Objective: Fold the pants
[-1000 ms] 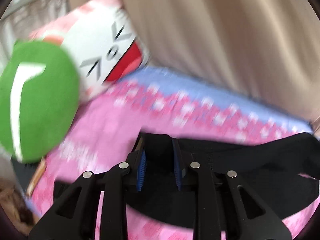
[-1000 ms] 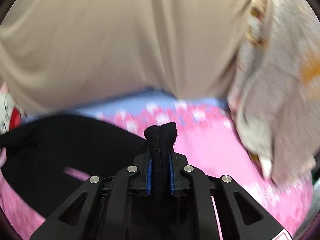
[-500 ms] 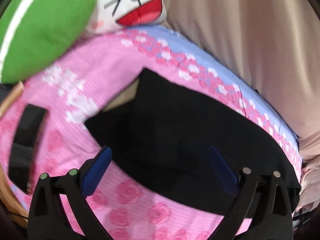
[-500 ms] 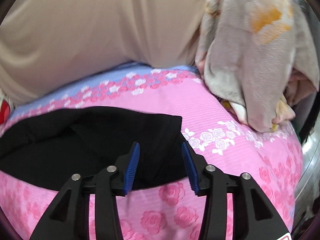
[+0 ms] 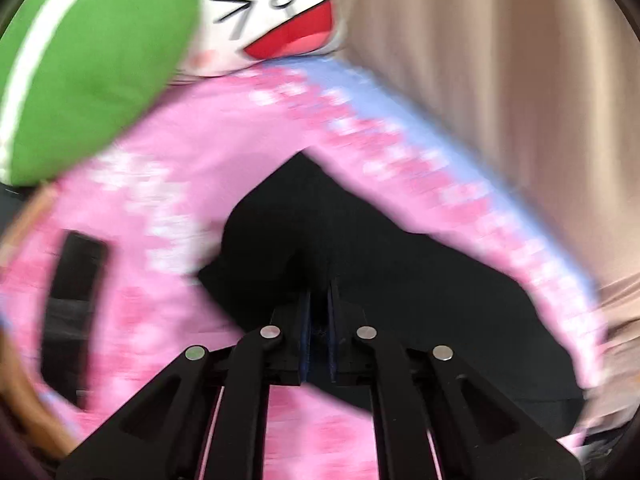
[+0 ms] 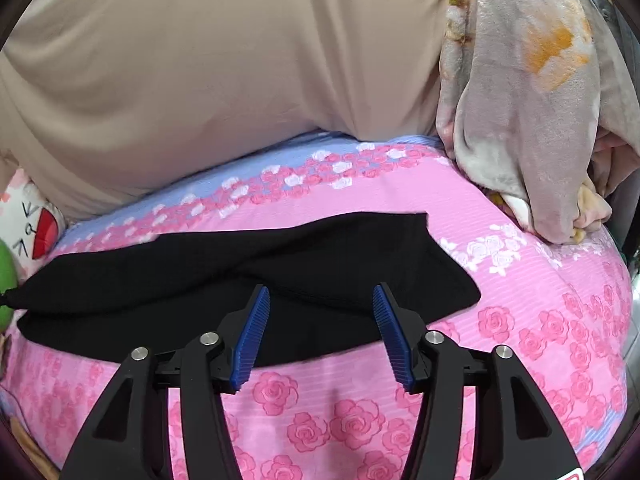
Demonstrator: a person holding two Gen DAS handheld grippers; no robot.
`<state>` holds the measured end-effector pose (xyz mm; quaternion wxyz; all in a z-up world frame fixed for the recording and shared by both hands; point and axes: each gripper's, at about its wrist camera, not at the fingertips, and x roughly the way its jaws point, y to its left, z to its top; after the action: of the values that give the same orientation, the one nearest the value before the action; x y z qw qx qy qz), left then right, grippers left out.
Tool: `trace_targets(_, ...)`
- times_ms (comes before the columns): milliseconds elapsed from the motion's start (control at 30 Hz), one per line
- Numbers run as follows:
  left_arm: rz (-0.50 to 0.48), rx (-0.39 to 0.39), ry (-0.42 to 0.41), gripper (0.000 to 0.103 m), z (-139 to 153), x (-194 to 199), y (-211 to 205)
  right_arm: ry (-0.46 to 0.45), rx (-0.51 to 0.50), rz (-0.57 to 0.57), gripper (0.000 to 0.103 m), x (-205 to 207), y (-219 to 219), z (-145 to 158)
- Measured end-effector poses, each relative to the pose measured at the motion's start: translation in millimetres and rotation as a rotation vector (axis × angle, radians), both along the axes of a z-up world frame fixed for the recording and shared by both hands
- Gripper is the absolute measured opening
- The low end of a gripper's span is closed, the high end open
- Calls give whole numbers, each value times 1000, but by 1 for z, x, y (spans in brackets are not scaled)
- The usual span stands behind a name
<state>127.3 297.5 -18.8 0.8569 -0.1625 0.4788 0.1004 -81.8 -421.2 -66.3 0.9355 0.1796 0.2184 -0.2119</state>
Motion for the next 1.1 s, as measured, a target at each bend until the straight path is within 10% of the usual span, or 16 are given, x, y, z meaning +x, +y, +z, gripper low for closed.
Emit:
trace_targets(167,44,67,100,18,-38,-10,1,38,98,-2,58,6,-9,-22)
trace_targets(333,89,297,-55,68,12,-35,-43,-51,241,48,64,-1,-33,-12)
trace_targets(633,-120,186,-147,77,25,-52,-141,81,439,136,64,102,-93,-19)
trace_targets(667,-139,179,-134,77,20,-50,-151,116,431,110,58,114,-96,-25)
trace_targets(700,-152,165,-115,77,13,-46,-161,154,410,95,2,126,-97,-30)
trace_targets(933,-173,148,-41,78,-14,-38,-183,-203,238,157,4,51,-76,49)
trace_targets(1100,-169,162,31,78,-40,-34,-182,25,331,84,5,27,-92,-40)
